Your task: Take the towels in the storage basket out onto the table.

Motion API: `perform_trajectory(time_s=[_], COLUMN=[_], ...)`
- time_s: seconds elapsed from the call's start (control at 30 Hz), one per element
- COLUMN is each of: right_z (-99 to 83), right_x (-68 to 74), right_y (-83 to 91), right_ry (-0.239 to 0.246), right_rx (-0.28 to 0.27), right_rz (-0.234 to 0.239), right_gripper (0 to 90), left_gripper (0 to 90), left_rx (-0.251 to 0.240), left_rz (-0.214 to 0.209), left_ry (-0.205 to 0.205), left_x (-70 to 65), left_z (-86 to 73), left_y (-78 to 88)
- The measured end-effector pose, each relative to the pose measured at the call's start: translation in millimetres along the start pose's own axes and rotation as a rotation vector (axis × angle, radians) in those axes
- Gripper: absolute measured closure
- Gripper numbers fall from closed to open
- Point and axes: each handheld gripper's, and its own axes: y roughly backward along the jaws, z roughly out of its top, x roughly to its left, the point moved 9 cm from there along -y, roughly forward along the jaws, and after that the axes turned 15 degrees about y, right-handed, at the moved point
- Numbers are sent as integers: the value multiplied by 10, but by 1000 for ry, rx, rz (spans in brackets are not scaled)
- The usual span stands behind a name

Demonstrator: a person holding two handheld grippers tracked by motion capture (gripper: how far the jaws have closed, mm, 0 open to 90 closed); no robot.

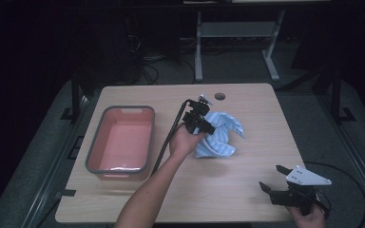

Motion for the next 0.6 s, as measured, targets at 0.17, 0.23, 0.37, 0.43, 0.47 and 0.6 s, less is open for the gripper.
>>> perform_trajectory(time_s=[0.17,0.23,0.37,0.43,0.47,0.6], right_z=[2,5,6,10,14,16], right_x=[-16,-11,-5,-8,-1,12], right_y=[-1,-1,3,4,1,3], right_ry=[9,10,6,6,6,0], right_rx=[-6,-7,-4,-6,-9,-3], right_rz=[-5,-4,-3,-4,-5,-3], right_gripper=[152,152,152,152,152,152], left_gripper=[733,732,715,716,714,705], left_rx=[6,13,18,17,17,18], left_rz=[-5,-5,-2,-2,-2,-4], left_ry=[7,8,8,12,18,37], left_x=[-6,-12,-20,-11,-5,30], left_z=[-37,-47,-59,-67,-75,-105], left_y=[-98,-131,-191,-225,-248,-318])
